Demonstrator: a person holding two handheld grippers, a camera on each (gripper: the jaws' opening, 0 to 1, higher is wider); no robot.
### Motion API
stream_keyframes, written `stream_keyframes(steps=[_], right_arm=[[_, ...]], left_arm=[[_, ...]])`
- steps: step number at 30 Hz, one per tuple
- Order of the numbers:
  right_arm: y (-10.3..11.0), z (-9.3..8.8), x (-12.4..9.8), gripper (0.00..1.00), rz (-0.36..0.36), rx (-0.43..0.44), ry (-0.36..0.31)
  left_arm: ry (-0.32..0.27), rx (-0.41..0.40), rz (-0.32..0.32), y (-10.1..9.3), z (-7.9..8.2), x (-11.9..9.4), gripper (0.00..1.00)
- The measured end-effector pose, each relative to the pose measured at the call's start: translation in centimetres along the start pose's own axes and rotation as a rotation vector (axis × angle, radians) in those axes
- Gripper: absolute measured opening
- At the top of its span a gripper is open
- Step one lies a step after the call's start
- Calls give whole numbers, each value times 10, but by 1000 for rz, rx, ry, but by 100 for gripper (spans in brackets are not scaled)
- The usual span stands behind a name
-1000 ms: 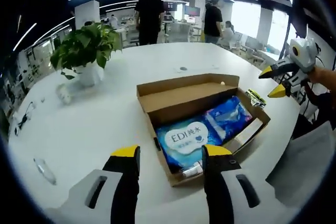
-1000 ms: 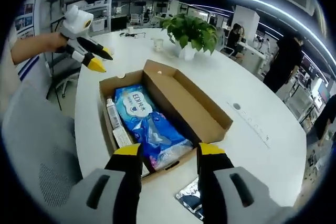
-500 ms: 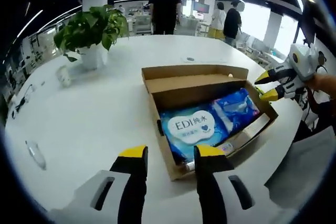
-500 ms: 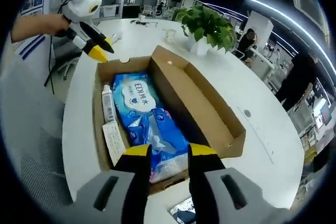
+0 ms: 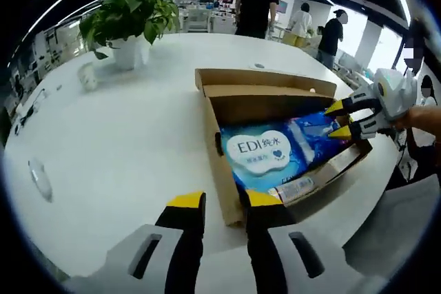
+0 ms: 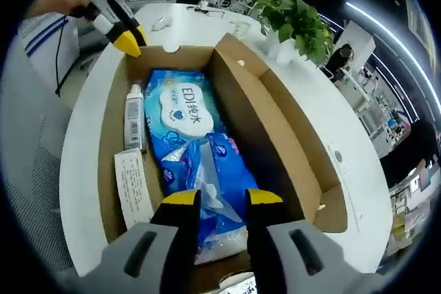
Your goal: Operate the shoe box by opening the lid, removing the specified soft item, and placing it in the target area until the item is outside and the box remains undamaged.
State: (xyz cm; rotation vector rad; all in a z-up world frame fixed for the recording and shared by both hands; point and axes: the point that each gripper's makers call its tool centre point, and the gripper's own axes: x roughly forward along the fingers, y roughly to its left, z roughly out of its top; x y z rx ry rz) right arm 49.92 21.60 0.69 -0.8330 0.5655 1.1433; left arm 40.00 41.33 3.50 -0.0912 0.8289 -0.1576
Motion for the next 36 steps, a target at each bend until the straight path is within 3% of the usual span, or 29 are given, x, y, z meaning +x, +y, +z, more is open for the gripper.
stream_keyframes(steps=[11, 14, 16, 28, 36], right_arm=[[-6, -3, 11, 17, -12, -45, 22], [-6, -1, 11, 7, -9, -51, 14], [-12, 2, 8, 3, -44, -80, 5], [-21, 12, -4, 0, -59, 12, -48], [-22, 15, -9, 0, -62, 13, -65]], left_arm=[[7, -28, -24, -6, -2, 6, 11], [3, -35, -30, -8, -2, 6, 8], [2, -34, -28, -8, -2, 7, 9], [11, -26, -22, -8, -2, 7, 8], [11, -30, -17, -8, -2, 7, 8]])
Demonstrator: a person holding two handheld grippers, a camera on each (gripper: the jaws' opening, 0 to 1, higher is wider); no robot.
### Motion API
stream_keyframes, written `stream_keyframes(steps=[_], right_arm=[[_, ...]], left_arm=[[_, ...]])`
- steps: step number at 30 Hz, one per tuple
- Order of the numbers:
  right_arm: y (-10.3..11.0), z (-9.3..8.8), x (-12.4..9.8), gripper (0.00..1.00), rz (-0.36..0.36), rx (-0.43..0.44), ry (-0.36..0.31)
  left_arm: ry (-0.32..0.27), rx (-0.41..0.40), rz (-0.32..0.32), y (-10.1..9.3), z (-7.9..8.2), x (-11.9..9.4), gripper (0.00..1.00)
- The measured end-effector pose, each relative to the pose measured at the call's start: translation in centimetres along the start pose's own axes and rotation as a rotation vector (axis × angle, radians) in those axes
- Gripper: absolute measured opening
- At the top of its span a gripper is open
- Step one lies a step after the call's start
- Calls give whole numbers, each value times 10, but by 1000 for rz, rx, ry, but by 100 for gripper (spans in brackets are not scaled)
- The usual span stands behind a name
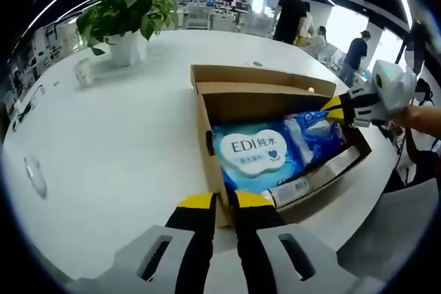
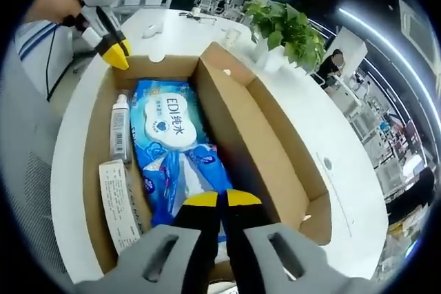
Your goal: Operate the shoe box by opening the lid, removing the specified soft item, and placing it in the target area until the item is outside and the box remains undamaged.
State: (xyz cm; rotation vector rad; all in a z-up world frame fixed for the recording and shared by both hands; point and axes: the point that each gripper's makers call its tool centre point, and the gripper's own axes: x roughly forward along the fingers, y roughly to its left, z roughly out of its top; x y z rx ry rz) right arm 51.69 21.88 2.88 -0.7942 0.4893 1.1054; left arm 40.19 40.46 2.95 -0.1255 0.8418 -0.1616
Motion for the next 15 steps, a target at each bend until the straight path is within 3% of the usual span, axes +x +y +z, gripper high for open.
stream_keyframes(steps=[15], right_arm=[[-8, 20, -24, 0, -32, 25, -74]], left_arm=[[3, 0, 6, -1, 0, 0, 8]])
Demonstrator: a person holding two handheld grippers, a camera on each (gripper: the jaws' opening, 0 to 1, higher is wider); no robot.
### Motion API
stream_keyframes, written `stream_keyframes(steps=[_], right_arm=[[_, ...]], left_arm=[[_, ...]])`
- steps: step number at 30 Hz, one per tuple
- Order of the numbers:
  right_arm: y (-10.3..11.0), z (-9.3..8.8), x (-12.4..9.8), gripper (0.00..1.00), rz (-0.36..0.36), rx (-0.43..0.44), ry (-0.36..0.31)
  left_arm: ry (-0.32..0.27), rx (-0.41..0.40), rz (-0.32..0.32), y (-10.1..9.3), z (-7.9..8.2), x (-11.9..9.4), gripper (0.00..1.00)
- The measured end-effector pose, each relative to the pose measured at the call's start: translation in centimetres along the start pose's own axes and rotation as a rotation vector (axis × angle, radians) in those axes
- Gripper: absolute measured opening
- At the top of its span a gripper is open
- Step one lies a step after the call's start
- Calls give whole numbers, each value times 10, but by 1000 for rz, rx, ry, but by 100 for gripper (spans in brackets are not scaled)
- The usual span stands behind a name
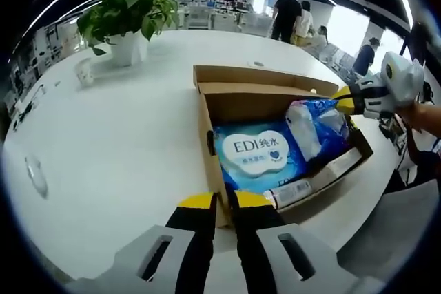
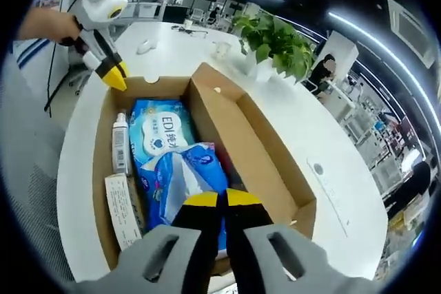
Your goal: Operate the shoe box by opening the lid, removing the specified soft item, and placing it in the target area until the item is outside and the box remains undamaged.
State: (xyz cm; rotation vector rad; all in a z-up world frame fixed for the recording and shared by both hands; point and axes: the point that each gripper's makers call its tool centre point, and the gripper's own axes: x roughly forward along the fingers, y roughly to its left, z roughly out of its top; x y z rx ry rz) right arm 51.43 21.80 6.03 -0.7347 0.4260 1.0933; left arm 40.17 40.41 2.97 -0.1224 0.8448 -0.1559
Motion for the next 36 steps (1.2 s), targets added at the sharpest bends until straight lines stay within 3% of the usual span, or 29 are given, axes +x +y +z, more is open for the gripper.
stream_keyframes(steps=[21, 36], right_arm=[[-9, 43, -39, 0, -45, -5, -110], [-16, 65, -71, 0, -61, -15, -150]], left_arm=[[-7, 29, 9, -2, 0, -7, 8], [-59, 33, 13, -4, 10, -26, 12]])
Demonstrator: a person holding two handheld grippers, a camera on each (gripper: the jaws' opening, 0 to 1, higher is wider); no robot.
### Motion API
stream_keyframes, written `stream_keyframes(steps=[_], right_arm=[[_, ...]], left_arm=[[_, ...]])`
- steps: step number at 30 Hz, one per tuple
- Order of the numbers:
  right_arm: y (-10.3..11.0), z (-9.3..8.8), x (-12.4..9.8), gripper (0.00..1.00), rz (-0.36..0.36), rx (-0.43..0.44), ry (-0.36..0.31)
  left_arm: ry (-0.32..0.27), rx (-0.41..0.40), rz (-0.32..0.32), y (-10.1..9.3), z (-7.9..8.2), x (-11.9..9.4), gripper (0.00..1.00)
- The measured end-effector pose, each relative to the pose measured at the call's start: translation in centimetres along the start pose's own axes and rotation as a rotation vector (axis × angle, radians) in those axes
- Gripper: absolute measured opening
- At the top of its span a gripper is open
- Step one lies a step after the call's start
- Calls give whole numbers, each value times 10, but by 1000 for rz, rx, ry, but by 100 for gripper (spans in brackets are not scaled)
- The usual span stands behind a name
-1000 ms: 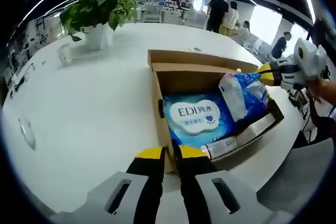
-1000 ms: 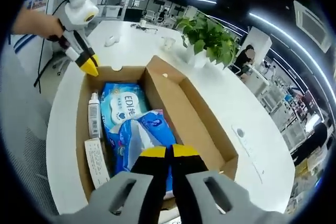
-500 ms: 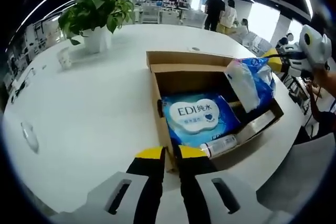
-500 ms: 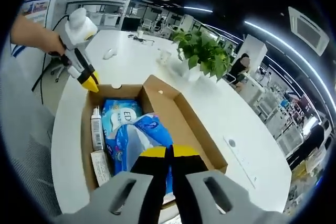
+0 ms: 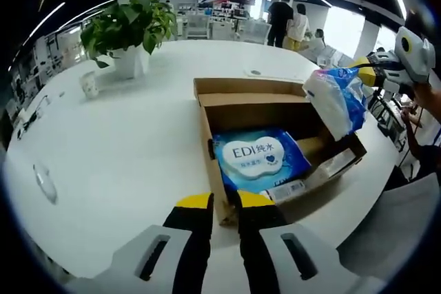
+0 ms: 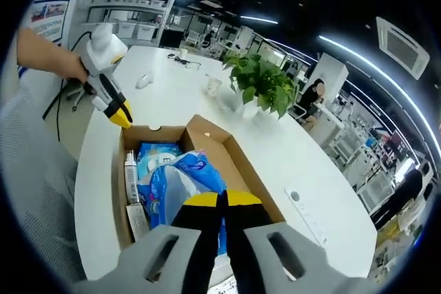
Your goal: Operate the shoe box by opening the lid, removing the specified soft item, and placing it in the target area until the item is outside and the box remains undamaged.
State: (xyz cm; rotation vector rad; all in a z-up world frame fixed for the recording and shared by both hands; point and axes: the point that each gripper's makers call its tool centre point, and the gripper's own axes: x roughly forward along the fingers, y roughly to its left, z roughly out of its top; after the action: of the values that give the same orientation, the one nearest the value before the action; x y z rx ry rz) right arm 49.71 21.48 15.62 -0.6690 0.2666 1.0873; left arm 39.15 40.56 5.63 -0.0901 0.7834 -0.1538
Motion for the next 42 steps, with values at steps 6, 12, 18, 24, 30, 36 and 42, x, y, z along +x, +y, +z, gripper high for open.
stream_keyframes(steps=[6, 12, 18, 24, 30, 36, 42], right_arm=[[-5, 7, -12, 0, -8, 26, -17], [-13, 10, -28, 0, -21, 32, -24], [-19, 10, -44, 0, -25, 27, -22], [-22, 9, -58, 0, -25, 18, -20], [-26, 5, -69, 0, -21, 12, -17], [-31, -2, -81, 0, -23, 10, -15], [-38, -11, -92, 0, -32, 5, -6]], left_arm=[[-15, 0, -2, -2, 4, -2, 13], [-34, 2, -7, -6, 9, -6, 14], [-33, 6, -7, -7, 10, -5, 14], [-32, 7, -6, -9, 11, -5, 14], [-32, 2, -3, -11, 13, -4, 14], [-30, 0, 0, -13, 12, -4, 14], [-24, -5, 5, -13, 9, -4, 14]])
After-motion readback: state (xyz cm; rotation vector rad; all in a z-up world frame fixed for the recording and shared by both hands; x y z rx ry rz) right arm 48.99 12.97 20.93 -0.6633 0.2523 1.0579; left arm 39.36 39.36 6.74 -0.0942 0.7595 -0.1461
